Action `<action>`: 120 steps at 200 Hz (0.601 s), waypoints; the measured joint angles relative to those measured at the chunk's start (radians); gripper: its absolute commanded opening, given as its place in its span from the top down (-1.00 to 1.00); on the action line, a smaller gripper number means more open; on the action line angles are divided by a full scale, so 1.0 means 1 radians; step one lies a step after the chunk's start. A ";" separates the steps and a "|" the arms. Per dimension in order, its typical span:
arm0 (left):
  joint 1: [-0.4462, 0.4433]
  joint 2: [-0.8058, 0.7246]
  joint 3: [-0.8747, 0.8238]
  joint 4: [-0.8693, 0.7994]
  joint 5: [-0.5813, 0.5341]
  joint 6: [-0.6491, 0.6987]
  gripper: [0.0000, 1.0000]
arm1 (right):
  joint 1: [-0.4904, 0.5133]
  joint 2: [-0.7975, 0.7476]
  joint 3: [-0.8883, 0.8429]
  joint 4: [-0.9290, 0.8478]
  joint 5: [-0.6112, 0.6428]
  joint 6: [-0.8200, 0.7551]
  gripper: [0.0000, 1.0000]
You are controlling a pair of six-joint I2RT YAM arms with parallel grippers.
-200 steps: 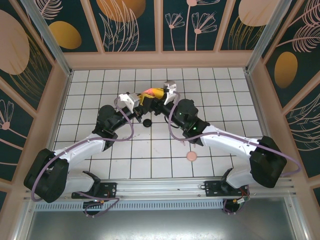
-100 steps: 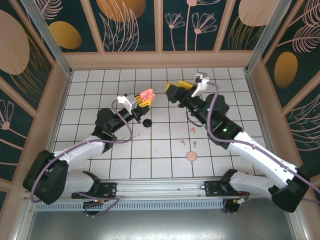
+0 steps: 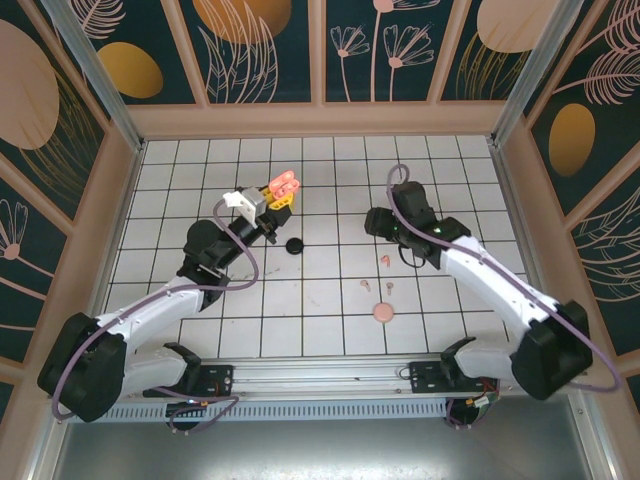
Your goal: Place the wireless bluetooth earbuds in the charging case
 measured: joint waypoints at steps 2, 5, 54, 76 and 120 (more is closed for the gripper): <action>0.000 -0.002 -0.001 0.000 -0.002 0.000 1.00 | -0.003 0.012 0.000 -0.004 -0.001 -0.014 -0.27; 0.000 -0.003 -0.002 0.000 -0.004 0.000 1.00 | -0.006 0.026 0.000 -0.010 0.001 -0.021 -0.27; 0.000 -0.011 -0.003 -0.056 0.032 0.020 1.00 | -0.077 0.207 0.001 -0.045 -0.027 -0.202 -0.22; 0.000 -0.011 -0.003 -0.088 0.061 0.032 1.00 | -0.087 0.263 0.012 -0.071 -0.041 -0.275 -0.21; 0.000 -0.009 0.010 -0.106 0.076 0.035 1.00 | -0.086 0.311 0.045 -0.084 -0.114 -0.381 -0.08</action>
